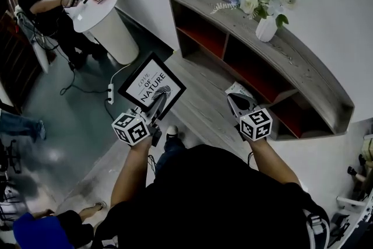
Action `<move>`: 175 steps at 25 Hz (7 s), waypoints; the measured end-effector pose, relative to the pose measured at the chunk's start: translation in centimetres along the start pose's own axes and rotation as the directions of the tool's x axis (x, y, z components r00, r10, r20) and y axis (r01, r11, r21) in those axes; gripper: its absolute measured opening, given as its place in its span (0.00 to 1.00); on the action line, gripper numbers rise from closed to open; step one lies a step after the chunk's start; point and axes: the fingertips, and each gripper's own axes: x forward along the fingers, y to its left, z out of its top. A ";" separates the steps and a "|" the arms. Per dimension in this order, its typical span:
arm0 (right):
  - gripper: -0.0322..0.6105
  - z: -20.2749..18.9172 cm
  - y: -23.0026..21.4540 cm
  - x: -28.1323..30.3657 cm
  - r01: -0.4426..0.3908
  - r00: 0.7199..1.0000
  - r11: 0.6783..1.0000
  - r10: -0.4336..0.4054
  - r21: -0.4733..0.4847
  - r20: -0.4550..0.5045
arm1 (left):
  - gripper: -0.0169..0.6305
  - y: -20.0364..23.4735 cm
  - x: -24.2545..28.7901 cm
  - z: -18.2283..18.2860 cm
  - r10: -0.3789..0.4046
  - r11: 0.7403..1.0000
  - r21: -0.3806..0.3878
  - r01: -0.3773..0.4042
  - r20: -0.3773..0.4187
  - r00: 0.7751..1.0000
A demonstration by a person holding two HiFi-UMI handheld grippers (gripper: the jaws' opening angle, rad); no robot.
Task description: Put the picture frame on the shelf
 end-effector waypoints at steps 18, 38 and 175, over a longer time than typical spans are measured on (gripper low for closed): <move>0.07 1.3 0.2 2.7 0.032 0.999 0.999 -0.032 -0.008 -0.002 | 0.07 3.6 2.1 2.0 -0.040 0.999 0.005 0.040 -0.004 0.999; 0.07 2.4 -1.1 6.8 0.122 0.992 0.992 -0.122 0.015 -0.030 | 0.07 10.1 7.9 5.9 -0.089 0.995 0.044 0.090 -0.034 0.995; 0.07 4.1 -6.0 10.7 0.396 0.917 0.909 -0.386 0.128 -0.097 | 0.07 20.7 30.8 7.5 -0.100 0.983 0.142 0.113 -0.094 0.991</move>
